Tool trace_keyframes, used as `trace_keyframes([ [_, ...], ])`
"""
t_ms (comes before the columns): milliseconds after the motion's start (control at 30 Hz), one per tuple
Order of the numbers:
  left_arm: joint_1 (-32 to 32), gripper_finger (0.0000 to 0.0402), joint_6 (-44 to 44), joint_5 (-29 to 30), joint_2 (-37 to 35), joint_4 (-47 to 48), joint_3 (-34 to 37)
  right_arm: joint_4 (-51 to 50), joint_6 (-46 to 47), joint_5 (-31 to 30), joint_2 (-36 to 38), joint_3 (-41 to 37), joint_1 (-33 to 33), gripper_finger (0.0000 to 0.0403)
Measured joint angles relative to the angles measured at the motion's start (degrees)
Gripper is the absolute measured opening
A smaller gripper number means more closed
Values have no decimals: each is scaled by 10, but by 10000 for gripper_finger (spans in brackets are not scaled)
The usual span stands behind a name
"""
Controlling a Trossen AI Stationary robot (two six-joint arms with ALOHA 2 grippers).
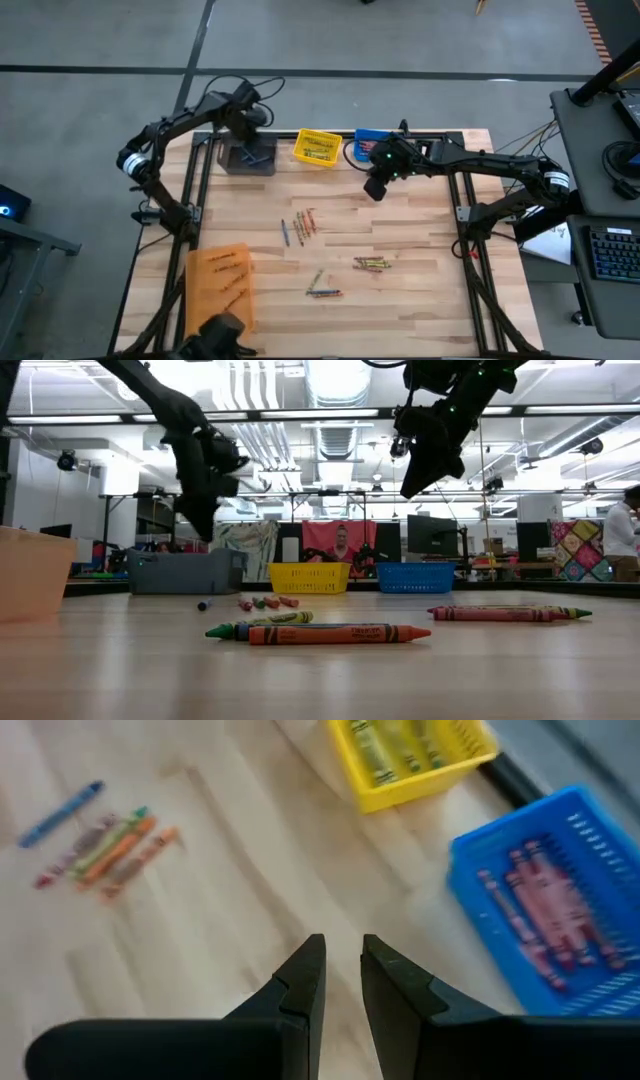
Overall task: Sort crayons
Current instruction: Put the red crayon into the blue bin
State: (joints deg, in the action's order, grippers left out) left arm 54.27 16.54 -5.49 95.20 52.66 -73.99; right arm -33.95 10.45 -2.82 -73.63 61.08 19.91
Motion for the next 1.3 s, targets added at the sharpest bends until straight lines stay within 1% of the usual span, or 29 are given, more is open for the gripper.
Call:
trace_keyframes([
  [67, -18, 63, -17, -37, -16, -17, 2, 0, 19, 24, 0, 0, -4, 57],
  [133, -41, 60, -31, -52, -33, -40, 6, 0, 39, 46, -2, 0, -13, 57],
  [267, -97, 55, -58, -55, -69, -96, 21, 0, 90, 74, -10, 0, -40, 57],
  [400, -157, 54, -73, -55, -113, -170, 60, 0, 111, 116, -25, 0, -76, 57],
  [500, -201, 53, -97, -55, -149, -218, 96, -13, 121, 134, -40, 1, -106, 57],
  [633, -254, 53, -128, -53, -198, -265, 141, -53, 144, 136, -54, 7, -145, 57],
  [800, -312, 53, -168, -15, -255, -287, 173, -116, 193, 135, -71, 24, -187, 57],
  [1067, -412, 53, -207, 42, -314, -304, 197, -141, 191, 133, -95, 43, -257, 57],
  [1300, -498, 53, -237, 51, -344, -304, 206, -150, 200, 128, -110, 43, -307, 56],
])
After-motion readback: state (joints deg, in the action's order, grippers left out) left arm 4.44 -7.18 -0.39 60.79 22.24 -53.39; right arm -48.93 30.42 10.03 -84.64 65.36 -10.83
